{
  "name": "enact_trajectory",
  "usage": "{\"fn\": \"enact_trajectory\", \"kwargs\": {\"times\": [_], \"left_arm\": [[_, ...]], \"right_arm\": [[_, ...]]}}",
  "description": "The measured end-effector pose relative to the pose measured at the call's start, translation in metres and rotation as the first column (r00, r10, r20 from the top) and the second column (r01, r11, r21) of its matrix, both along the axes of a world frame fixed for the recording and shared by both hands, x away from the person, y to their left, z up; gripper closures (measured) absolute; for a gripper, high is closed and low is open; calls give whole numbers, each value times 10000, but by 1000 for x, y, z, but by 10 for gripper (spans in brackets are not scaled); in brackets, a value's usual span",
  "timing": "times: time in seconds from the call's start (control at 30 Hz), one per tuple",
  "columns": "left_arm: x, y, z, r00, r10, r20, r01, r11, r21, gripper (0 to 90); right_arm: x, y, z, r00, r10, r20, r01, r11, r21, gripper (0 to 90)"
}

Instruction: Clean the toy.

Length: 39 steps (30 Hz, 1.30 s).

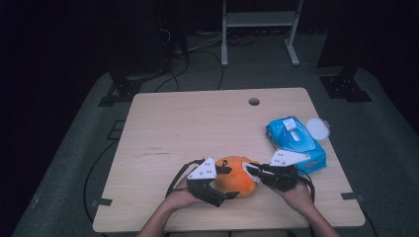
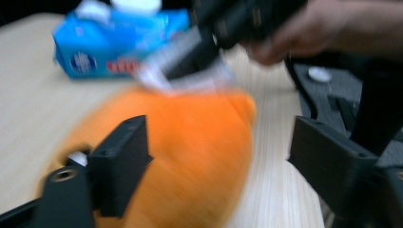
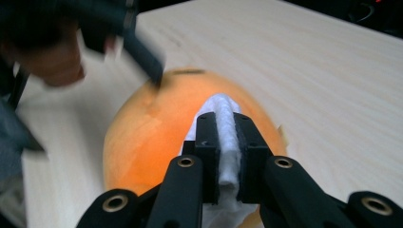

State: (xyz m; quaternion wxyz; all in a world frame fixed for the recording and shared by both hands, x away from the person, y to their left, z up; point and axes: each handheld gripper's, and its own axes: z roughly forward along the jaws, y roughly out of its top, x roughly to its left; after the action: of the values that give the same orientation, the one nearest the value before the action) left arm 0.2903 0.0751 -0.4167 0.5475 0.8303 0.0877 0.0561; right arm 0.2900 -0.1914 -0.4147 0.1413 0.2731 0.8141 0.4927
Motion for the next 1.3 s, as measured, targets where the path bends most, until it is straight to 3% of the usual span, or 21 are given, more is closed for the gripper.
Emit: {"fn": "enact_trajectory", "kwargs": {"times": [0.1,0.17,0.33,0.53,0.7,0.8,0.87,1.0,1.1,1.23,1.3], "left_arm": [[1,-1,7,9993,-110,349,126,9988,-468,195],[4,-4,8,9988,-117,475,134,9993,-357,195],[16,-17,7,9978,-246,608,226,9992,333,192],[28,-19,2,9990,-436,-104,444,9944,955,217],[25,-27,-4,9999,-103,90,88,9884,1517,212],[22,-33,-8,9997,246,-42,-234,9819,1878,223],[21,-36,-10,9991,426,46,-427,9776,2063,258],[15,-42,-8,9977,388,556,-520,9639,2612,463],[14,-40,-4,9972,458,592,-594,9653,2542,538],[18,-33,6,9951,779,606,-883,9773,1929,578],[21,-30,12,9924,986,738,-1106,9770,1821,579]], "right_arm": [[-9,-3,-7,9985,538,-97,-539,9985,-98,810],[-15,-5,-9,9970,778,-1,-778,9969,-149,808],[-21,-7,-11,9937,1119,37,-1118,9936,-169,806],[-24,-19,-8,9906,1369,-69,-1367,9903,246,791],[-30,-31,-3,9926,1210,61,-1211,9919,373,792],[-33,-42,-3,9953,969,54,-970,9937,566,792],[-34,-49,-4,9971,766,19,-765,9944,735,792],[-33,-58,-5,9986,513,-94,-501,9939,984,791],[-34,-61,-2,9991,428,63,-432,9935,1055,789],[-32,-67,-1,9998,167,122,-182,9915,1286,788],[-31,-70,0,9999,-1,103,-13,9911,1334,789]]}}
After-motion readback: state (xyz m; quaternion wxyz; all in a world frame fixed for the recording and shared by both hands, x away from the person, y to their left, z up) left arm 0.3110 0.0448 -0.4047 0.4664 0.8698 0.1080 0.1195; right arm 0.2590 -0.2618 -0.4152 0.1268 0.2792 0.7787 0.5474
